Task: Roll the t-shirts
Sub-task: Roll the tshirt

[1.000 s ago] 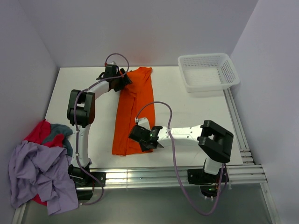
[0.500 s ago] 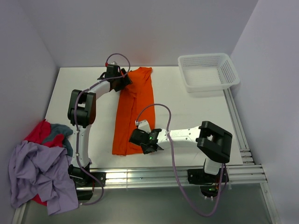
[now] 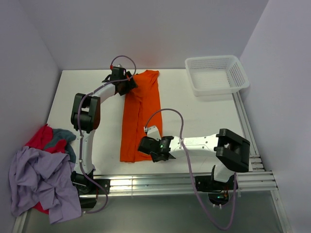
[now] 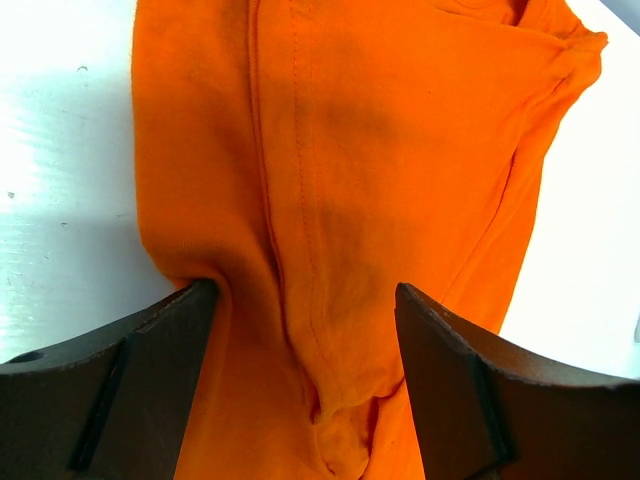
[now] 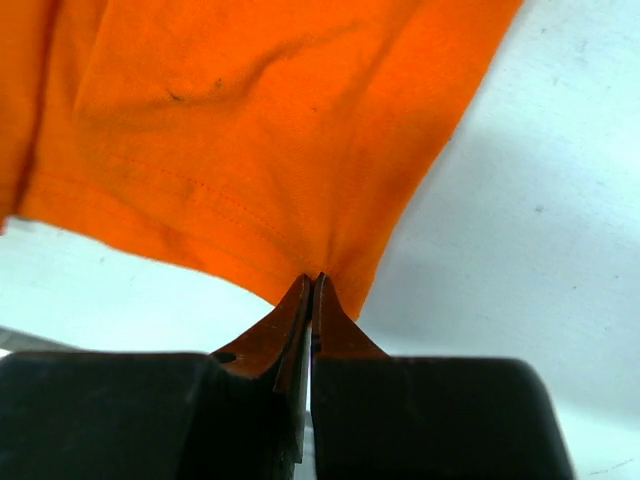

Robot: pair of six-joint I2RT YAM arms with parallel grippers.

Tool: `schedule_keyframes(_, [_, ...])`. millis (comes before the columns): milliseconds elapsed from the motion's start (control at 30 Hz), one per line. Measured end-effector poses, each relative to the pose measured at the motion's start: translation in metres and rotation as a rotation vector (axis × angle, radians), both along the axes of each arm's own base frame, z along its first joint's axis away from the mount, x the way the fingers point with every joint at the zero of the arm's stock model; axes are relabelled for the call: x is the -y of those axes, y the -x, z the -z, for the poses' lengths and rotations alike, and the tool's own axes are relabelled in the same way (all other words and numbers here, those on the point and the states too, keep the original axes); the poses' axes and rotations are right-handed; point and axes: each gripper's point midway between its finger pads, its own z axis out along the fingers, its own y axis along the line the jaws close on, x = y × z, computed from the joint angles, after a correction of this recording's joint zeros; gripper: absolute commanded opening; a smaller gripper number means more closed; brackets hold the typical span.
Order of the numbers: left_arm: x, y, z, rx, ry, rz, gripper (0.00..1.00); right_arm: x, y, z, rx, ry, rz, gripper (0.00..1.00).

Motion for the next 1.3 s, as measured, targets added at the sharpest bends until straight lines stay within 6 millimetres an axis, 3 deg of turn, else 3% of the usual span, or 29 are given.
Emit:
schedule_keyframes(200, [-0.001, 0.0, 0.0, -0.003, -0.011, -0.005, 0.79, 0.003, 0.001, -0.013, 0.01, -0.04, 0.009, 0.1])
schedule_keyframes(400, [-0.001, 0.001, 0.001, -0.004, -0.016, -0.003, 0.81, 0.011, 0.007, -0.005, -0.015, -0.02, 0.023, 0.29])
schedule_keyframes(600, [-0.004, 0.013, -0.002, -0.017, -0.036, 0.013, 0.88, 0.011, 0.011, -0.002, -0.034, -0.023, 0.034, 0.39])
schedule_keyframes(700, [-0.012, 0.039, -0.007, -0.052, -0.053, 0.021, 0.9, 0.013, 0.013, -0.002, -0.045, -0.043, 0.035, 0.39])
schedule_keyframes(800, [-0.021, 0.068, -0.026, -0.047, -0.059, 0.025, 0.91, 0.013, 0.011, -0.008, -0.054, -0.097, 0.049, 0.39])
schedule_keyframes(967, [-0.039, 0.132, -0.067, 0.034, -0.037, 0.016, 0.93, 0.017, -0.004, -0.01, -0.071, -0.212, 0.131, 0.41])
schedule_keyframes(1067, [-0.053, 0.172, -0.077, 0.064, -0.032, -0.001, 0.91, 0.026, -0.012, -0.008, -0.084, -0.266, 0.186, 0.42])
schedule_keyframes(1167, [-0.062, 0.203, -0.076, 0.078, -0.021, -0.022, 0.89, 0.029, -0.018, -0.003, -0.101, -0.298, 0.224, 0.42])
schedule_keyframes(1300, [-0.074, 0.249, -0.053, 0.05, -0.006, -0.039, 0.88, 0.02, -0.022, 0.002, -0.132, -0.34, 0.233, 0.41])
